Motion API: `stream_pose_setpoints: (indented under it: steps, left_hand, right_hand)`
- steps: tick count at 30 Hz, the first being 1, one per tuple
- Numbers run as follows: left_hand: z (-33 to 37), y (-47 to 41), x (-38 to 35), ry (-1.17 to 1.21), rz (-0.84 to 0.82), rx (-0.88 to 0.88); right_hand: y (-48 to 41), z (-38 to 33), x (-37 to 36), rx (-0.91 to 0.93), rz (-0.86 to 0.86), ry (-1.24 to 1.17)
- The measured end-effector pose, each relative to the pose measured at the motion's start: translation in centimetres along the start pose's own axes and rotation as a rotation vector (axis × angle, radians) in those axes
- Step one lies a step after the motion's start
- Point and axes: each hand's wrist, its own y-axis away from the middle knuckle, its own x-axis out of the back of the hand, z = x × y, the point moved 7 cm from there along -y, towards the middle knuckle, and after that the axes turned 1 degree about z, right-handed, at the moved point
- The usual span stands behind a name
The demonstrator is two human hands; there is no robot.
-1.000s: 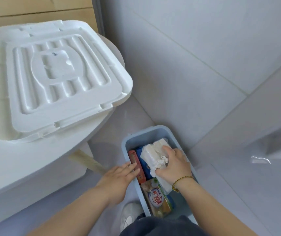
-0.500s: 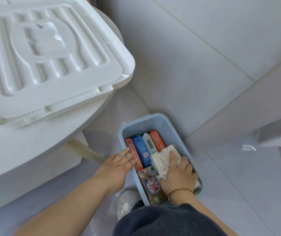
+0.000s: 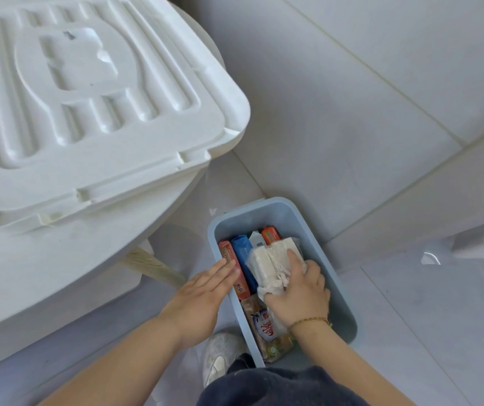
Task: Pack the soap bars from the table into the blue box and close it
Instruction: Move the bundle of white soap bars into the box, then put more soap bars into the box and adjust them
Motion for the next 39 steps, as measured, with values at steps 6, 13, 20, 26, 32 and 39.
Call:
stream_pose_setpoints:
  steps: [6,13,20,26,32,39]
  left_hand:
    - [-1.9,0.1,0.0,0.106,0.055,0.095]
    - [-2.2,-0.1,0.1,0.122,0.066,0.083]
    - [-2.0,-0.2,0.1,0.102,0.048,0.084]
    - [-1.9,-0.3,0.1,0.088,0.05,0.084]
    - [-1.8,-0.3,0.5,0.041,0.029,0.108]
    - [-0.9,0.6,3.1,-0.071,-0.002,0.141]
  right_hand:
    - [-3.0,-4.6,-1.6,0.061,0.0,-0.107]
    - [-3.5,-5.7,-3.5,0.114,0.026,-0.149]
    - [-3.1,-5.4,-4.0,0.214,-0.102,-0.184]
    - [-3.7,-3.9,-2.7,0.306,-0.312,-0.345]
    - [-5.2,-3.5,-1.3,0.275,-0.447,-0.416]
    - [-4.2,-3.7,2.4,0.286,-0.28,-0.355]
